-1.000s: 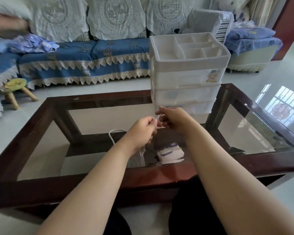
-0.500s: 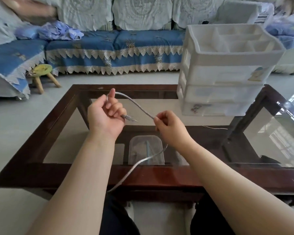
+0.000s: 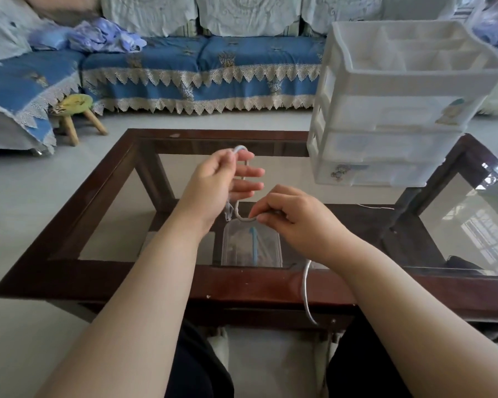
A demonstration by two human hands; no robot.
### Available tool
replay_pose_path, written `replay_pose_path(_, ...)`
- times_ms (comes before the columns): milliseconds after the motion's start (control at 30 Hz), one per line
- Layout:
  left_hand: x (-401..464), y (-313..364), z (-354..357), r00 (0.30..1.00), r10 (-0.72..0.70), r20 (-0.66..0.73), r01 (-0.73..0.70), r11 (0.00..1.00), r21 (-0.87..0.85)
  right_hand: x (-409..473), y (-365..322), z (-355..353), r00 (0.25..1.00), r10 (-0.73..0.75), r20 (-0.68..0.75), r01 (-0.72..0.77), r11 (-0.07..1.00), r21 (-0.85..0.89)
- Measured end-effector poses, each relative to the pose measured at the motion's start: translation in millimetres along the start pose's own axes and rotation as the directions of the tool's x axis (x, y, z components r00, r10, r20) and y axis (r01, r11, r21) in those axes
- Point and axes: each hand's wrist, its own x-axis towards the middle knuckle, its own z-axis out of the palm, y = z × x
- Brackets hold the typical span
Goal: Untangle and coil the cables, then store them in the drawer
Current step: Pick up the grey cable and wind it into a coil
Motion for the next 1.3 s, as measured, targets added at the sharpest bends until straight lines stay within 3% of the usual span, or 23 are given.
replay_pose_path(167,-5.5,-9.4,16.5,0.985,-0.088,0.146,0.059,0.979,0.193,1.6,3.4,-2.7,0.995,-0.001,-0.098,0.014,0.991,0.134)
replay_pose_path(267,-7.3,-7.9,24.6,0.969,-0.144,0.202,0.118,0.983,0.138,1.7,1.3,-1.2,0.981,0.039,-0.193,-0.015,0.992,0.124)
replay_pose_path(367,-6.6,-6.0,29.9,0.932,-0.249,0.265,0.249,0.968,0.032,3.7,4.0,-6.5,0.945,0.221,-0.240,-0.224,0.974,0.015)
replay_pose_path(467,-3.5,-7.6,31.7,0.899,-0.301,0.317,0.307,0.951,0.031,7.3,14.7,-13.4,0.944,0.308,-0.121,-0.304,0.951,0.050)
replay_pose_path(533,-1.7,-8.4,32.6,0.900,-0.315,0.301,0.302,0.949,0.089,8.3,22.5,-16.6,0.957,0.290,0.002,-0.286,0.944,0.164)
replay_pose_path(633,-0.8,-10.6,32.9,0.893,-0.322,0.314,0.295,0.947,0.131,8.6,31.3,-21.9,0.961,0.268,0.066,-0.276,0.940,0.202)
replay_pose_path(767,-2.6,-10.4,34.6,0.853,-0.316,0.415,0.372,0.926,-0.060,11.1,34.5,-22.3,0.958,0.285,0.015,-0.277,0.919,0.281)
replay_pose_path(933,-4.6,-12.2,40.5,0.878,-0.254,0.405,0.383,0.881,-0.277,14.3,33.8,-17.0,0.943,0.333,-0.012,-0.296,0.854,0.427)
replay_pose_path(1100,0.4,-5.3,27.3,0.885,-0.165,0.436,0.414,0.706,-0.574,13.5,37.2,-16.5,0.904,0.425,0.040,-0.391,0.787,0.477)
replay_pose_path(1233,8.4,-8.1,8.4,0.974,-0.095,0.204,0.221,0.575,-0.788,8.4,41.2,-15.1,0.866,0.463,0.191,-0.495,0.735,0.463)
replay_pose_path(1300,13.6,-9.7,-1.7,0.990,-0.124,0.071,0.127,0.535,-0.835,3.7,38.0,-10.1,0.867,0.443,0.227,-0.498,0.783,0.374)
